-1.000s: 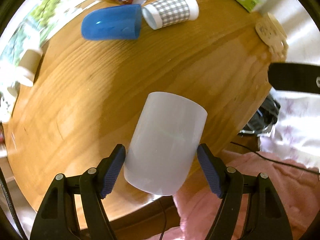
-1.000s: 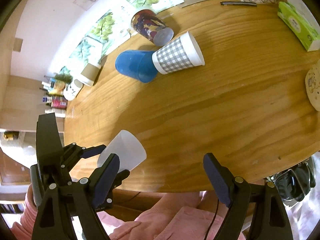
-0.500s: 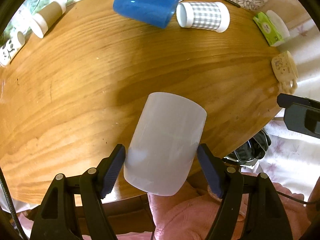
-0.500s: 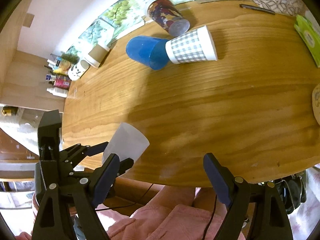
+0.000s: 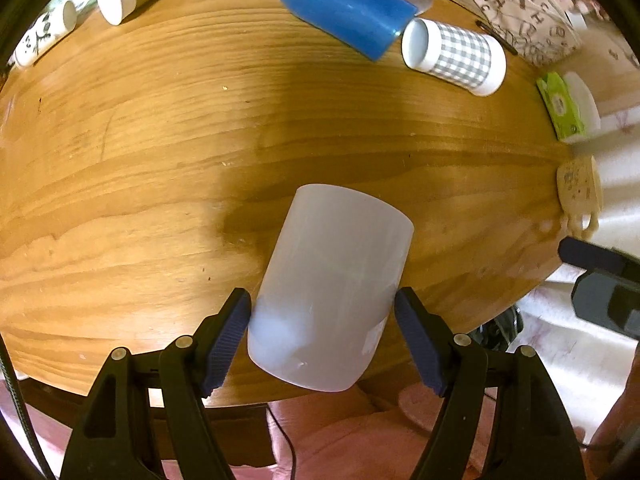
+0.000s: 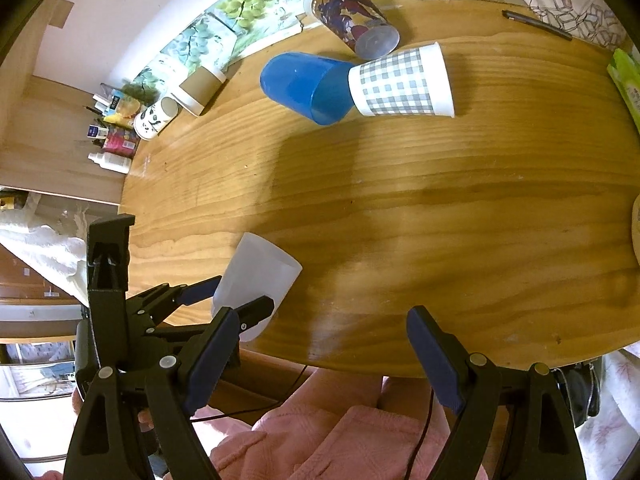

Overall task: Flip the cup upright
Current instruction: 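Lift the white cup with the right gripper and rotate it upright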

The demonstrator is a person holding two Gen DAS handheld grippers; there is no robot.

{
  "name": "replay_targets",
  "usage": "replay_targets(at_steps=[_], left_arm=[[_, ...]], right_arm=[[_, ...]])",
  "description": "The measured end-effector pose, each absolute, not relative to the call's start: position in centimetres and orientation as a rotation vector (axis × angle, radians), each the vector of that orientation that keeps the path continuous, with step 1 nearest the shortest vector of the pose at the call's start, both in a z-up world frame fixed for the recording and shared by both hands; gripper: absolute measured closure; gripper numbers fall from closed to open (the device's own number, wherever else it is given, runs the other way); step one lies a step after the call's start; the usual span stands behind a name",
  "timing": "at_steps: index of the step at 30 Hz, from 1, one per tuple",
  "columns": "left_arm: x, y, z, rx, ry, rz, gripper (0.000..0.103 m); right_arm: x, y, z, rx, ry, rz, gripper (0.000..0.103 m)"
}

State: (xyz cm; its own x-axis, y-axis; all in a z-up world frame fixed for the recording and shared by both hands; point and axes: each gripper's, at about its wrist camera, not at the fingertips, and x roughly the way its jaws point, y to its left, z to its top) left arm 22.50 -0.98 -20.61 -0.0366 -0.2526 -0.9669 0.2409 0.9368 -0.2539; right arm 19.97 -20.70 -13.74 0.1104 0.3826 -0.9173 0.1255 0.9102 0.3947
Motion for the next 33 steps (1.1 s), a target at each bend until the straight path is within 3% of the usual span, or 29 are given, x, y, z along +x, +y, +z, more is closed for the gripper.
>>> replay_targets(at_steps=[33], left_arm=[[22.7, -0.2, -21.3, -0.146, 1.586, -0.408, 0.024]], right_arm=[[20.7, -20.4, -17.2, 0.599, 1.544, 0.192, 0.017]])
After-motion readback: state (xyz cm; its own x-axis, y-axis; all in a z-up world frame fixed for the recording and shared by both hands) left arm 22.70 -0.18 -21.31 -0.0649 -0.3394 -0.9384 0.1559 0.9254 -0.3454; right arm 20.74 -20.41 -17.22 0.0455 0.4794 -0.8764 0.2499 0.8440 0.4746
